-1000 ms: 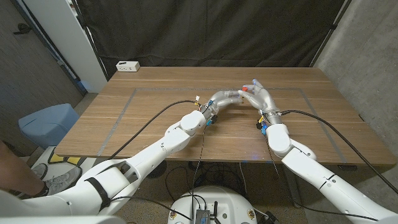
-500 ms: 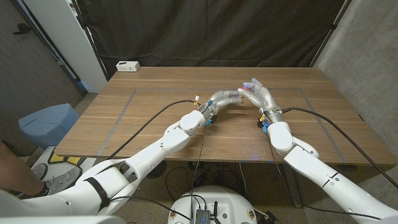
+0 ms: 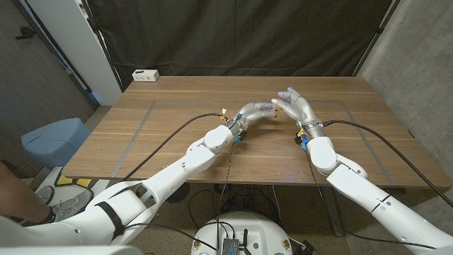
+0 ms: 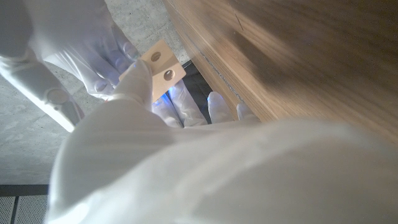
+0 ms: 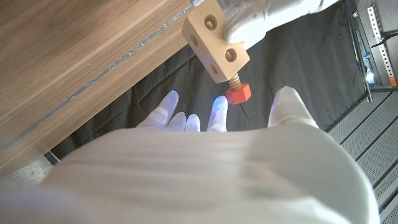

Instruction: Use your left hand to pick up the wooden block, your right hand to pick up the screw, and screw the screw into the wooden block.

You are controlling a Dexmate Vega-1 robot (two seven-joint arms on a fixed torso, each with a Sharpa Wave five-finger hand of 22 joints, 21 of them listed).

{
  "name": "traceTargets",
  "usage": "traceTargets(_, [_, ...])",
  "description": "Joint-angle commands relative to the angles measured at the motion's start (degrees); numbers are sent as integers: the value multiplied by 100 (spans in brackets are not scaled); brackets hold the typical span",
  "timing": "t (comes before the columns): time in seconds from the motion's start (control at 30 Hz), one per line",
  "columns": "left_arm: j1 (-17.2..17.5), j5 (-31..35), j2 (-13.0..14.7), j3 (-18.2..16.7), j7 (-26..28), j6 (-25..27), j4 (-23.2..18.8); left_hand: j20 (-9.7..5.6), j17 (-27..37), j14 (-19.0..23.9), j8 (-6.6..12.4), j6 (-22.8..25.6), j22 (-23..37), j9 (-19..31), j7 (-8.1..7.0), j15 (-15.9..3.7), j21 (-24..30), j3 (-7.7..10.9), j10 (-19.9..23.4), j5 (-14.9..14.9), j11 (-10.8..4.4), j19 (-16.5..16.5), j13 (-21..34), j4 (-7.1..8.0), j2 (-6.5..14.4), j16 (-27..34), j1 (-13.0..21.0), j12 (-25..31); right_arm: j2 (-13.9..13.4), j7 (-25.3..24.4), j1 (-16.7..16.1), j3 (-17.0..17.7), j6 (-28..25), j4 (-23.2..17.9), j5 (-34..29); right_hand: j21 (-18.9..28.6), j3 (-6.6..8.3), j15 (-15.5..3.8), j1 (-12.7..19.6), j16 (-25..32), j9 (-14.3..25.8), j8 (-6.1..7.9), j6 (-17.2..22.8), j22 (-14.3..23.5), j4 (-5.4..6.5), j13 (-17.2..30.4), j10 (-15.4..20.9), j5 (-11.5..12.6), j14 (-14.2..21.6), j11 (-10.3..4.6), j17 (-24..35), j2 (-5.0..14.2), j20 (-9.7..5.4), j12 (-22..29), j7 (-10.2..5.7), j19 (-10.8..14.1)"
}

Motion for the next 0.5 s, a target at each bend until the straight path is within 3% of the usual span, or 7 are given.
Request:
traceTargets(0.03, [67, 4, 58, -20, 4, -11, -99, -5, 11, 63, 50, 173, 32, 24, 3, -345, 13, 27, 40, 38, -12, 12, 10, 27, 44, -23, -5, 55, -231, 210, -57, 121, -169, -297, 52, 55, -11, 50, -52, 40, -7, -34, -60, 24, -18, 17, -14, 5, 3, 17, 9, -5, 80, 6, 24, 38])
traceTargets(0.23, [115, -3, 98, -34, 14, 10, -180, -4, 12, 63, 53, 183, 32, 24, 3, -339, 11, 26, 42, 38, -12, 7, 12, 28, 46, -23, -4, 54, -390, 384, -64, 186, -322, -482, 101, 99, 4, 66, -24, 43, -13, -95, -127, 23, -52, 18, -15, 11, 5, 59, -2, 19, 158, 20, 63, 180])
traceTargets(0.5, [138, -6, 119, -45, 12, -1, -203, -6, 12, 68, 52, 180, 32, 24, 1, -343, 13, 25, 40, 39, -11, 12, 14, 26, 47, -22, 0, 51, -572, 532, -80, 281, -453, -676, 129, 122, 18, 157, 15, 65, -20, -136, -115, 21, -101, 19, -8, 14, 66, 127, -14, 33, 103, 36, 160, 318])
